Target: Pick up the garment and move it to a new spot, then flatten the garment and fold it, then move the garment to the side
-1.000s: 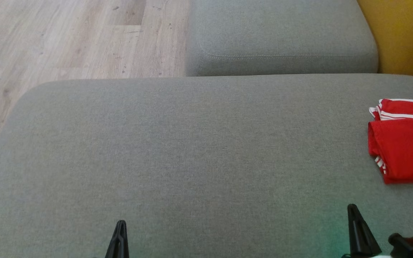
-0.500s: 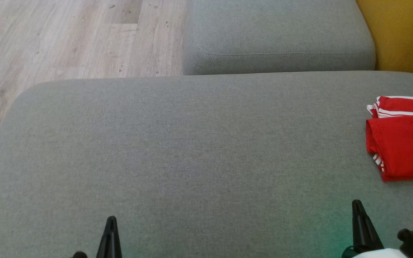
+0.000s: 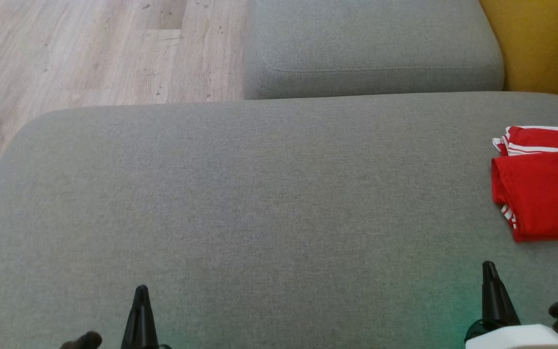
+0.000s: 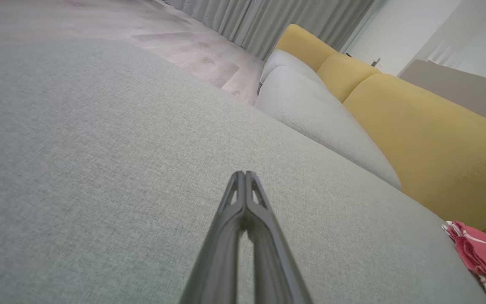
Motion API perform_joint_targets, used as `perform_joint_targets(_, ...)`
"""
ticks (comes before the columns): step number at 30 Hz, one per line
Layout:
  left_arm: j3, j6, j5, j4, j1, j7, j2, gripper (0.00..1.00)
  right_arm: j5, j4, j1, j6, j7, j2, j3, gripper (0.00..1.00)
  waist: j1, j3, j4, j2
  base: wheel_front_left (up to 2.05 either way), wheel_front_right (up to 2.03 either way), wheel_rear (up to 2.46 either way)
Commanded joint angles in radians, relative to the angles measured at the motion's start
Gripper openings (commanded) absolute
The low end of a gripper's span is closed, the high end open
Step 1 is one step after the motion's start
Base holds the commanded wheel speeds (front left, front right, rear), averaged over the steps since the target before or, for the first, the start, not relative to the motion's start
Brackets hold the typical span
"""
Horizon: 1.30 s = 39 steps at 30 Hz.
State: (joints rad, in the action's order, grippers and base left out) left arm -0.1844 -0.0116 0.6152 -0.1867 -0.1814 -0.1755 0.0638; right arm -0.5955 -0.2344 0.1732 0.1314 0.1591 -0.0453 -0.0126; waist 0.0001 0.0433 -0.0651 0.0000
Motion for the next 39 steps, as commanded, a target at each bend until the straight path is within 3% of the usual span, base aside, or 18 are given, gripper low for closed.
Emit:
perform_joint_targets(1,0.028,0.008,0.028,0.027,0.048,0.005,0.013,0.0,-0.029,0.029,-0.051,0.0,-0.004,-0.015,-0.002,0.0,-0.0001,-0.001,0.001,0.0,0.0,0.0,0.0)
perform_joint_targets(39,0.12,0.067,0.47,-0.008,0.15,0.108,0.019,0.0,-0.47,0.013,-0.15,0.0,-0.109,-0.021,-0.031,0.0,-0.0001,-0.021,0.029,0.0,0.0,0.0,0.0)
